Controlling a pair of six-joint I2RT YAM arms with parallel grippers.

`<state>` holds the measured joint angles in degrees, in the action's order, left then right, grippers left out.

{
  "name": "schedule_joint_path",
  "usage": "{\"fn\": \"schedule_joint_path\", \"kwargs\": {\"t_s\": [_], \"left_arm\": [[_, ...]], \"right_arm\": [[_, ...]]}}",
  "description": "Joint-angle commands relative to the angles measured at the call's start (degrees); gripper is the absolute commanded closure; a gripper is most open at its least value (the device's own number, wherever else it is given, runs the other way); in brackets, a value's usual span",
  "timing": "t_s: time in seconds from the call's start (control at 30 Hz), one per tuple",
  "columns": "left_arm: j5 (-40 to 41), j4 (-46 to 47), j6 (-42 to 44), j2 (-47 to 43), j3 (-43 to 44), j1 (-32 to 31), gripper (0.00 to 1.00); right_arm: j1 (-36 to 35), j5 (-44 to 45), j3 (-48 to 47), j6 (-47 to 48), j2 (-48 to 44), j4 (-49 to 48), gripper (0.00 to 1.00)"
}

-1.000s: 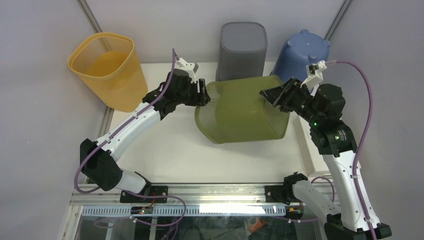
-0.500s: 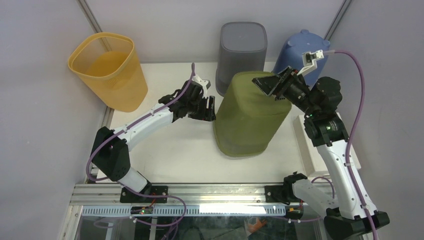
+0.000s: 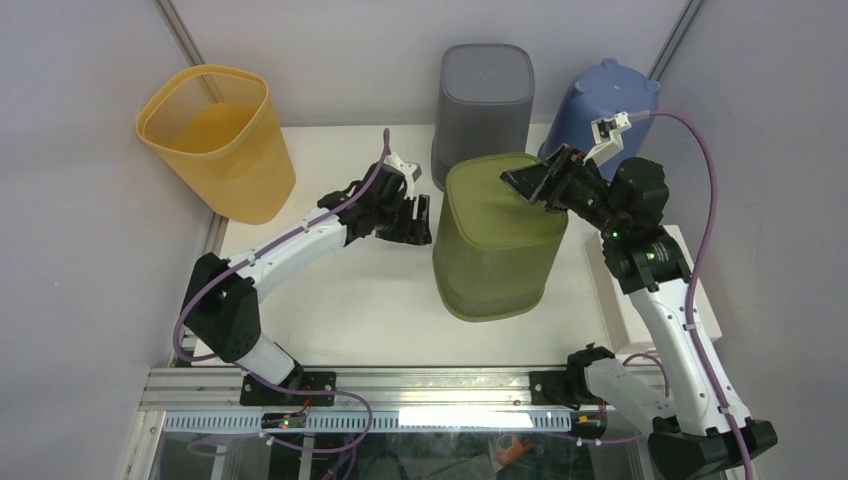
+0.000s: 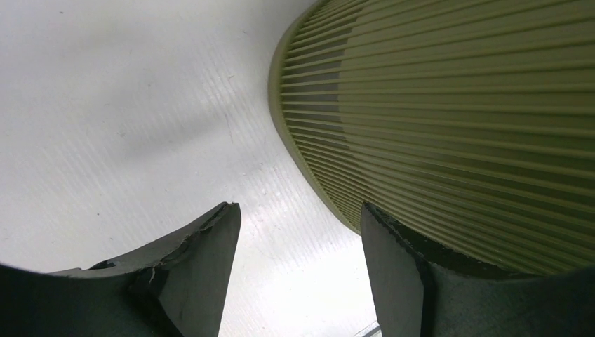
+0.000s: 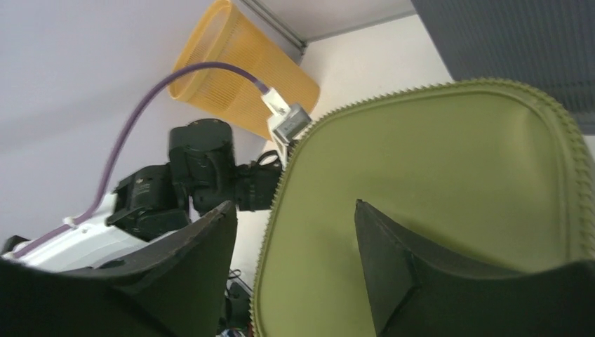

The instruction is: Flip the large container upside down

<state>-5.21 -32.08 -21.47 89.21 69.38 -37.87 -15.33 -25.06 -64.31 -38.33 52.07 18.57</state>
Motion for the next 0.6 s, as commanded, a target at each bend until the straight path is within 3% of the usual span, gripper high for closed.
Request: {"fn": "schedule_joint_path", "kwargs": {"t_s": [0.0, 0.17, 0.33, 0.57], "left_arm": [[-3.6, 1.8, -0.8, -1.7, 0.3, -1.6, 0.35], [-5.6, 2.1, -4.9, -1.3, 1.0, -7.3, 0.34], [-7.8, 7.0, -10.6, 4.5, 6.0, -12.7, 0.33], [-14.3, 15.1, -16.9, 15.5, 17.5, -13.0, 0.32]], "right_arm": [[-0.2, 5.7, -5.1, 6.7, -2.2, 6.9, 0.31], [-0.3, 16.9, -9.9, 13.5, -3.7, 16.4, 0.21], [-0.3, 24.6, -12.5, 17.4, -5.0, 22.3, 0.17], [-0.2, 26.4, -18.6, 23.0, -6.0, 28.4, 0.14]]}}
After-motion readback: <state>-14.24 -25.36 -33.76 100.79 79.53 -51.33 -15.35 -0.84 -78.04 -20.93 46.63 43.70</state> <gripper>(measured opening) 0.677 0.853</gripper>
